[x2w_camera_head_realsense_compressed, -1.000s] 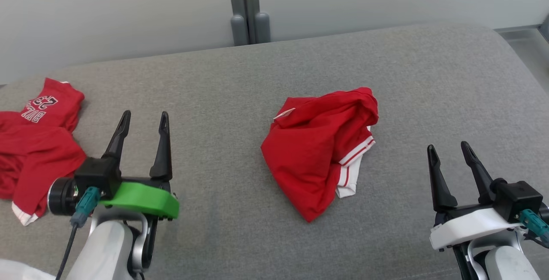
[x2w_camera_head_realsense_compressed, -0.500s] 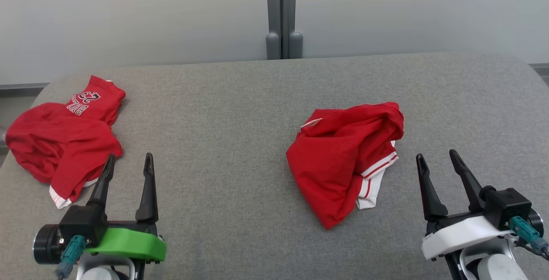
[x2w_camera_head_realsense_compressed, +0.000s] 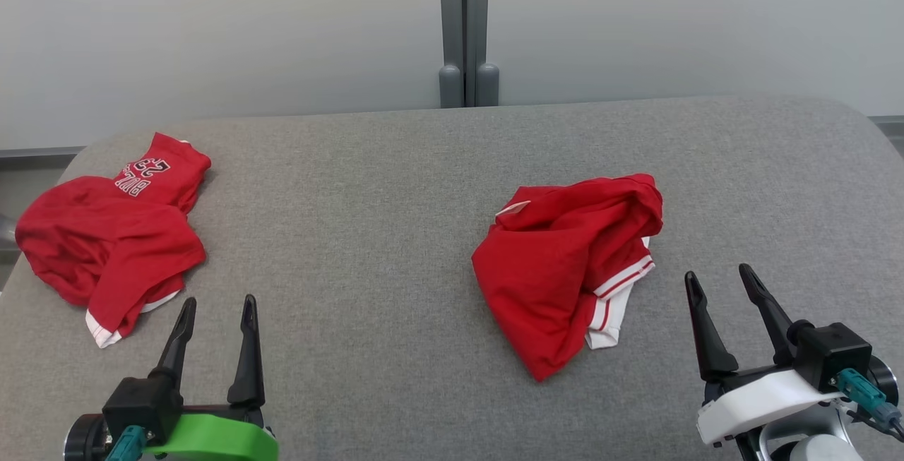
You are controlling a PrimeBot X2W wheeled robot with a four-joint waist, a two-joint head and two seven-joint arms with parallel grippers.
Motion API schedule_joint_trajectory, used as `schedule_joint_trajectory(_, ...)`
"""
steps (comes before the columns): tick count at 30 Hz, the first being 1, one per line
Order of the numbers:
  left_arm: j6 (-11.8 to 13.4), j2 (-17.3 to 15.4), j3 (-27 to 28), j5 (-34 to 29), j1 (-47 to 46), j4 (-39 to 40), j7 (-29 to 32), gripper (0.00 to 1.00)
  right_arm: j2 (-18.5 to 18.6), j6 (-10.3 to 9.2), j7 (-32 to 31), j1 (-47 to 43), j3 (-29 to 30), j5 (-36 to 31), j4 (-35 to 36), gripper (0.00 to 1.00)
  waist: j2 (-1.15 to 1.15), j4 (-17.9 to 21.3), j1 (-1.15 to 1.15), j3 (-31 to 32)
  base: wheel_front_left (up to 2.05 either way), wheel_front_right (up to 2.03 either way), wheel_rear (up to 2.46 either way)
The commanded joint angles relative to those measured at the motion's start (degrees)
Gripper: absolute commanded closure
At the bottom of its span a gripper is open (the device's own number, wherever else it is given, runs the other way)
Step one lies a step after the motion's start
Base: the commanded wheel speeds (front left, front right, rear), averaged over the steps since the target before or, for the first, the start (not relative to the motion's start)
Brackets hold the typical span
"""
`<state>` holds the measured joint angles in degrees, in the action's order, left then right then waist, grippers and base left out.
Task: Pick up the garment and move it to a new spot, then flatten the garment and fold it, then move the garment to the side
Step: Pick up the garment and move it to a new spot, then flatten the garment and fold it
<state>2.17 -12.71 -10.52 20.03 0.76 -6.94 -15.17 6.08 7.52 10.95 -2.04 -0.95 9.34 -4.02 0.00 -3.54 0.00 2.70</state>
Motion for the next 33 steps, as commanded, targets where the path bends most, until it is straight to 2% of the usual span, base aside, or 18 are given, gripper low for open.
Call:
schedule_joint_trajectory(1,-0.2,0.3,0.4,-0.7,1.3,0.2,0.0,0.00,0.4,-0.06,-0.2,-0.7,-0.1,-0.4,0.4,0.00,0.00,0.0,0.00,0.1,0.00,0.00,0.00)
schedule_joint_trajectory(12,-1.1,2.2,2.8,-1.4,2.8,0.0,0.0,0.00,1.2,-0.07,-1.1,-2.5,0.1,-0.3,1.1,0.00,0.00,-0.2,0.00,0.2,0.00,0.00,0.00)
schedule_joint_trajectory(25,-2.7,3.3,4.1,-2.3,1.9,-1.6,0.0,0.00,0.4,-0.06,-1.5,-3.8,1.2,-0.6,2.0,0.00,0.00,0.0,0.00,0.4,0.00,0.00,0.00)
schedule_joint_trajectory(33,-2.1,2.7,3.9,-2.5,0.5,-2.0,0.8,0.00,-0.2,-0.06,-1.9,-4.6,2.2,-1.3,2.5,0.00,0.00,0.2,0.00,0.5,0.00,0.00,0.00)
